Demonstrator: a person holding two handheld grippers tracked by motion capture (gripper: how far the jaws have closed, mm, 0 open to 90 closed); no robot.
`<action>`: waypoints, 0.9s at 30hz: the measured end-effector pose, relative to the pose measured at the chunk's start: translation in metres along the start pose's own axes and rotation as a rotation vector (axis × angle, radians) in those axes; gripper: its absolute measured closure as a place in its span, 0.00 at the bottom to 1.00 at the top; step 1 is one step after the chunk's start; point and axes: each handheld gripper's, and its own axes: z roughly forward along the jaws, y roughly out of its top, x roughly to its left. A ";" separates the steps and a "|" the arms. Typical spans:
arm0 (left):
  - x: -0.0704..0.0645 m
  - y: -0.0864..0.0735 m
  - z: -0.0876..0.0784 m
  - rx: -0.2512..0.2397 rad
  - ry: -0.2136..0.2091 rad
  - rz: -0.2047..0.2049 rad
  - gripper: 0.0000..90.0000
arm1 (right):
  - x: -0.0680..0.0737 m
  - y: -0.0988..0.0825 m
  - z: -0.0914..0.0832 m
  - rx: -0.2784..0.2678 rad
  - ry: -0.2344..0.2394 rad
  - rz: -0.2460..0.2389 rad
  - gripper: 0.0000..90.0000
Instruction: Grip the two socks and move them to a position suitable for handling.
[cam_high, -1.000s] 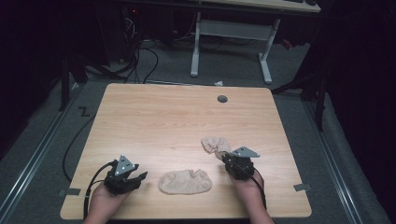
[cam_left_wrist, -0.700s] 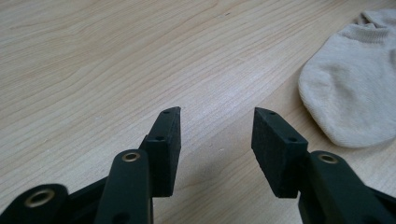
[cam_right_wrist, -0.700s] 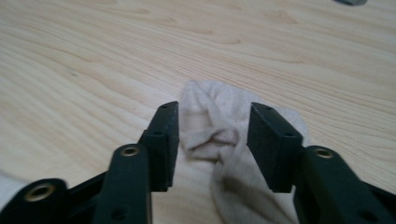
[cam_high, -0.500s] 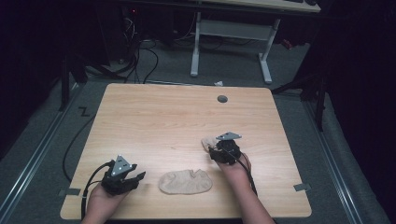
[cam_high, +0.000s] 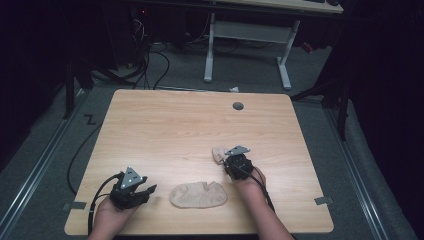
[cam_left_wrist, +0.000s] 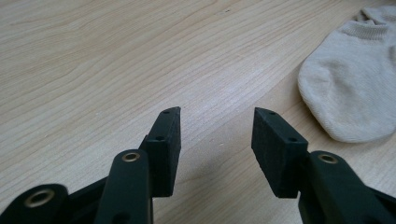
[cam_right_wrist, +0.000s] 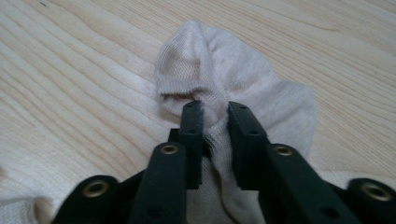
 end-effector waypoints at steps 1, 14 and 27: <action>0.000 0.000 0.000 -0.002 0.000 0.000 0.59 | 0.001 0.001 -0.003 -0.009 0.003 0.001 0.89; -0.002 0.001 0.003 0.005 -0.004 0.006 0.59 | 0.000 0.003 -0.036 -0.115 0.046 0.021 0.89; -0.003 0.002 0.004 0.004 -0.009 0.010 0.59 | -0.002 -0.026 -0.035 -0.092 0.031 0.035 0.87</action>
